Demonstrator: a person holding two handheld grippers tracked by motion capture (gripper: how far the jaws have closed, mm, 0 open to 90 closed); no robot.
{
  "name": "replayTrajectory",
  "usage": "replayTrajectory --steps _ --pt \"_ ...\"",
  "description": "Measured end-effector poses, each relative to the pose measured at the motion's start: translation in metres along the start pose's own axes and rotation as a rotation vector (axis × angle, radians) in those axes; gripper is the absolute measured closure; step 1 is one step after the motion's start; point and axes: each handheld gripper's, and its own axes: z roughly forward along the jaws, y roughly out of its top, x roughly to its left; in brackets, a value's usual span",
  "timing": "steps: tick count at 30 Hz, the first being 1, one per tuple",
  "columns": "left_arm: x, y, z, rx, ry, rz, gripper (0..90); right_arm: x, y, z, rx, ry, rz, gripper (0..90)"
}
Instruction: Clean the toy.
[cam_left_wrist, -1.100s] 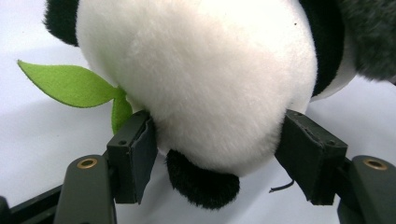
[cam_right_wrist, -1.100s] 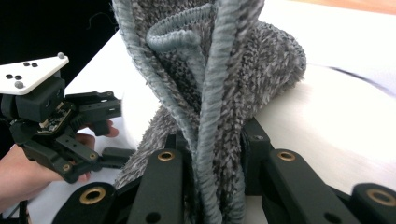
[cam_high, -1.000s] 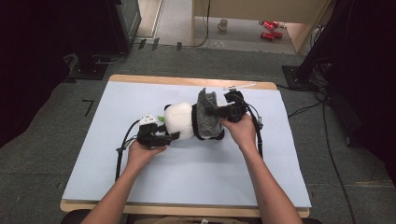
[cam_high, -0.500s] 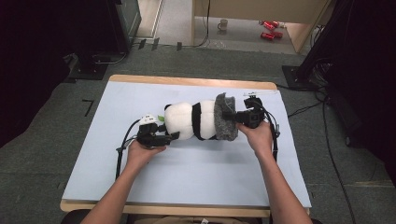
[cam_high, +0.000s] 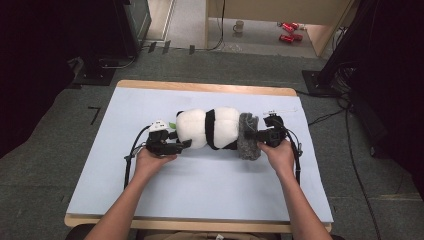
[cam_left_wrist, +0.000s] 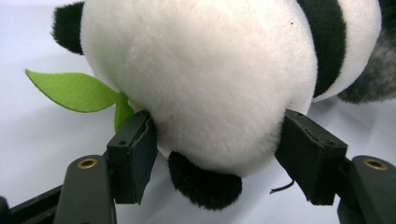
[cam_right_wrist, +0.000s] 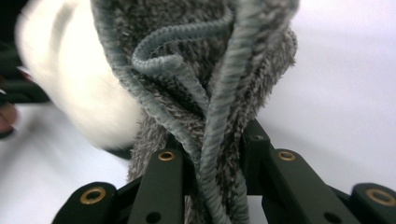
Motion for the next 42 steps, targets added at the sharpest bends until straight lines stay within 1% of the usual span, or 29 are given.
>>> replayTrajectory --steps 1,2,4,6,9,11,15,18,20,22,24,26,28,29,31,33,34,36,37,39,42 --pt "0.000 0.000 0.000 0.000 0.000 0.000 31.5 0.000 0.000 0.000 0.000 0.000 0.000 75.6" --pt "0.001 0.001 0.000 -0.002 -0.002 0.010 31.5 -0.002 -0.005 0.007 0.021 -0.006 0.002 75.7" --pt "0.002 0.001 0.000 -0.001 -0.010 0.011 30.9 -0.002 -0.007 0.011 0.043 -0.010 0.014 75.7" --pt "0.002 0.001 -0.001 0.005 -0.014 0.013 30.1 -0.003 -0.008 0.014 0.046 -0.010 0.013 75.7" --pt "0.001 0.001 -0.002 0.015 -0.015 0.025 29.7 -0.004 -0.008 0.014 0.044 -0.005 0.018 75.6" --pt "0.001 0.001 -0.003 0.029 -0.014 0.042 29.3 -0.004 -0.009 0.014 0.046 -0.003 0.016 75.6" --pt "-0.002 -0.001 -0.005 0.055 -0.008 0.050 28.8 -0.004 -0.009 0.014 0.050 -0.001 0.015 75.5" --pt "-0.003 -0.006 -0.005 0.063 -0.004 0.055 29.1 -0.004 -0.009 0.015 0.050 0.001 0.015 75.5" --pt "-0.004 -0.010 -0.003 0.071 0.003 0.065 29.2 -0.004 -0.009 0.015 0.049 0.002 0.017 75.5" --pt "-0.005 -0.013 0.000 0.070 0.013 0.081 29.0 -0.004 -0.009 0.015 0.050 0.003 0.016 75.5" --pt "-0.005 -0.014 0.004 0.048 0.020 0.090 28.5 -0.004 -0.008 0.015 0.048 0.004 0.017 75.5" --pt "-0.004 -0.015 0.007 0.018 0.021 0.081 28.9 -0.004 -0.008 0.016 0.047 0.002 0.019 75.5" --pt "-0.002 -0.014 0.009 -0.011 0.021 0.052 33.0 -0.005 -0.008 0.017 0.045 0.004 0.026 75.6" --pt "-0.002 -0.013 0.009 -0.016 0.023 0.038 36.8 -0.005 -0.008 0.017 0.044 0.004 0.036 75.8" --pt "-0.004 -0.009 0.007 -0.014 0.036 0.032 47.5 -0.006 -0.007 0.017 0.039 0.018 0.050 76.1" --pt "-0.005 -0.004 0.005 0.013 0.032 0.015 56.0 -0.007 -0.007 0.015 0.031 0.036 0.064 76.1" --pt "-0.006 -0.001 0.003 0.023 0.027 0.013 59.4 -0.007 -0.007 0.013 0.028 0.036 0.067 76.2" --pt "-0.007 0.002 0.000 0.027 -0.002 -0.005 64.3 -0.006 -0.007 0.010 0.011 0.045 0.069 76.2" --pt "-0.007 0.004 -0.001 0.034 -0.021 -0.026 65.6 -0.005 -0.006 0.007 0.005 0.046 0.071 76.2" --pt "-0.006 0.006 -0.006 0.040 -0.052 -0.050 67.0 -0.004 -0.006 0.001 -0.015 0.059 0.072 76.2" --pt "-0.007 0.008 -0.015 0.051 -0.086 -0.084 67.9 0.001 -0.005 -0.010 -0.047 0.087 0.061 76.2"
